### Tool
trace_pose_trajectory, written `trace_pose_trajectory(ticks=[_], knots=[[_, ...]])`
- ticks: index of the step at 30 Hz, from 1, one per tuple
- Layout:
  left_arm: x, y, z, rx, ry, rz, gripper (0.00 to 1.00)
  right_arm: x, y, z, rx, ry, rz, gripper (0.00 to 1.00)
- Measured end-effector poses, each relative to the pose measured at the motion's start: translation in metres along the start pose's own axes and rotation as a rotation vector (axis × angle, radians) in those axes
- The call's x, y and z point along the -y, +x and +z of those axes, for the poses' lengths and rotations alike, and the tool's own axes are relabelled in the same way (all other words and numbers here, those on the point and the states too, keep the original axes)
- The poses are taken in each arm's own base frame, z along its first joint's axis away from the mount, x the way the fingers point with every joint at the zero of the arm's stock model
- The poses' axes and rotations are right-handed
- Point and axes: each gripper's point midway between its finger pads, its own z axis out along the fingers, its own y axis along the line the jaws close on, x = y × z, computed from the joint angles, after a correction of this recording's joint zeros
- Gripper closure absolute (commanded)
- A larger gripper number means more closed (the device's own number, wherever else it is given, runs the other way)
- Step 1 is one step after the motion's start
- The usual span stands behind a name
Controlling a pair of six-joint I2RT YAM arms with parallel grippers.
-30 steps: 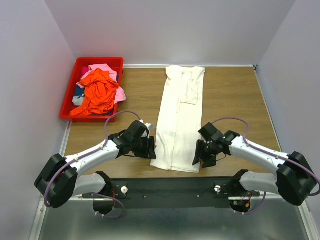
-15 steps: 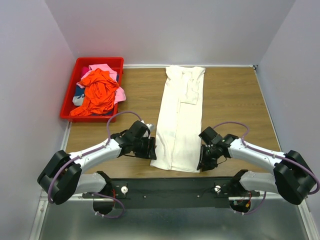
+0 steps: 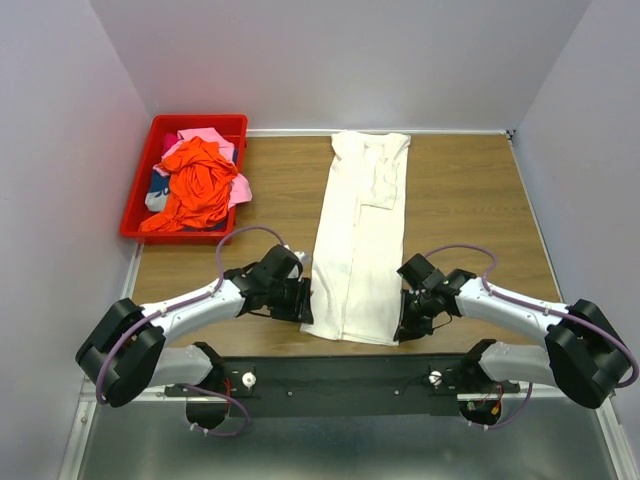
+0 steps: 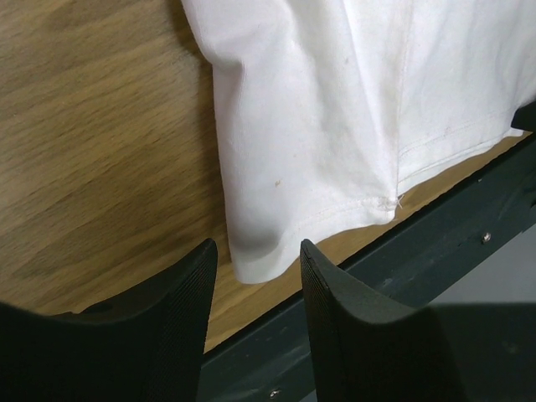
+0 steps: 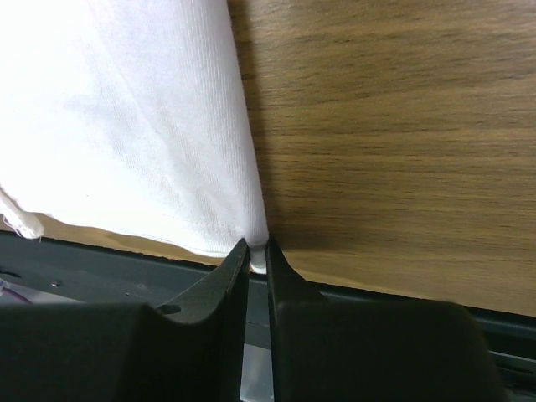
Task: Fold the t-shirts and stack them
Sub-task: Fold the tshirt
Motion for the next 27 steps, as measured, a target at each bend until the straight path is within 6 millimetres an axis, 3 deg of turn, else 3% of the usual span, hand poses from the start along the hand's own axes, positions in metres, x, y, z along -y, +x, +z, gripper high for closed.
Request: trace_pose_trajectory(ticks=[5, 9, 11, 12, 14, 15, 27], knots=[[0.001, 0.007, 0.004, -0.023, -0.007, 0.002, 0.48, -0.001, 0.000, 0.000, 0.000, -0.003, -0.002, 0.85], [0.000, 0.015, 0.008, -0.051, -0.020, 0.002, 0.54, -0.001, 0.000, 0.000, 0.000, -0.004, -0.003, 0.88], [0.000, 0.017, 0.009, -0.057, -0.023, 0.000, 0.70, -0.001, 0.000, 0.000, 0.000, -0.005, -0.003, 0.92], [0.000, 0.017, 0.009, -0.059, -0.024, -0.003, 0.84, -0.001, 0.000, 0.000, -0.001, -0.006, -0.004, 0.94], [-0.001, 0.018, 0.010, -0.063, -0.027, 0.001, 0.98, -0.002, 0.000, 0.000, -0.002, -0.008, -0.004, 0.99], [0.000, 0.019, 0.011, -0.065, -0.028, -0.008, 1.00, -0.002, 0.000, 0.000, -0.003, -0.009, -0.004, 1.00], [0.013, 0.025, -0.002, -0.043, 0.029, -0.033, 1.00, 0.000, 0.004, -0.007, 0.001, -0.018, -0.002, 1.00]])
